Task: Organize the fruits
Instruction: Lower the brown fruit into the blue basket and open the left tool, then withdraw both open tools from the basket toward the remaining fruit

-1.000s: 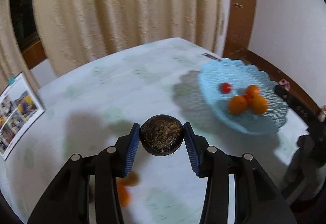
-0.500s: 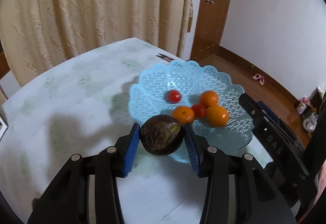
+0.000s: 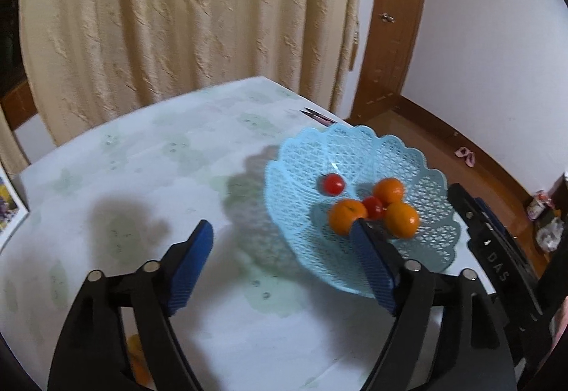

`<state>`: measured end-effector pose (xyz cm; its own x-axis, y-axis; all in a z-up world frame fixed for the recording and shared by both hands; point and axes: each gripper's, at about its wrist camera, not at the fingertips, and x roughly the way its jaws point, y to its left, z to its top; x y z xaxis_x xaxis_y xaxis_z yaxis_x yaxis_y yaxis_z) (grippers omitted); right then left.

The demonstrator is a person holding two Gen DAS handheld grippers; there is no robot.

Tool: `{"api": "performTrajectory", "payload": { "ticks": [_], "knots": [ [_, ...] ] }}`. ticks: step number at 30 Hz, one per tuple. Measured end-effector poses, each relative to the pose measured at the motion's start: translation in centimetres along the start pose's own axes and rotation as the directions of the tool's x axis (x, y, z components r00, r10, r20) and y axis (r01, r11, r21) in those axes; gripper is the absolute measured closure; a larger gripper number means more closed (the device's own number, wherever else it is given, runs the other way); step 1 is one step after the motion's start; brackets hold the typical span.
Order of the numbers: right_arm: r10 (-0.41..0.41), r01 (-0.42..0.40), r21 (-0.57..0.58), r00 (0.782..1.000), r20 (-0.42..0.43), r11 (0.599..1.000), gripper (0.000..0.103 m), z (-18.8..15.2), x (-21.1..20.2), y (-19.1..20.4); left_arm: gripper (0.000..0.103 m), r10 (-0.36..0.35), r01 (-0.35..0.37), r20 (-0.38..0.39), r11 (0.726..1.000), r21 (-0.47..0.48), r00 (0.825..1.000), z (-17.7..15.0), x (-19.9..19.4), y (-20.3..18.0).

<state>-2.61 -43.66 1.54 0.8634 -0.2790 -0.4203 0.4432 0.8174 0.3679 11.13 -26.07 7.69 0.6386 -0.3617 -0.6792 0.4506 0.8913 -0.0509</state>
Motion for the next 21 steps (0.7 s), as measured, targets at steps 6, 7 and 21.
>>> {"api": "performTrajectory", "payload": {
  "ticks": [6, 7, 21],
  "knots": [
    [-0.004, 0.004, -0.016, 1.000, 0.005, 1.000, 0.036, -0.2, -0.1, 0.2, 0.022, 0.077, -0.078, 0.024, 0.996, 0.034, 0.997, -0.7, -0.8, 0.4],
    [-0.005, 0.005, -0.018, 1.000, 0.005, 1.000, 0.036, -0.2, -0.1, 0.3, 0.022, 0.086, -0.087, 0.025, 0.996, 0.036, 0.996, -0.8, -0.9, 0.5],
    [-0.029, 0.030, -0.037, 0.999, 0.018, 0.999, 0.036, -0.3, -0.5, 0.6, 0.022, 0.164, -0.165, 0.049, 0.986, 0.021, 0.985, -2.2, -2.9, 2.9]
  ]
}}
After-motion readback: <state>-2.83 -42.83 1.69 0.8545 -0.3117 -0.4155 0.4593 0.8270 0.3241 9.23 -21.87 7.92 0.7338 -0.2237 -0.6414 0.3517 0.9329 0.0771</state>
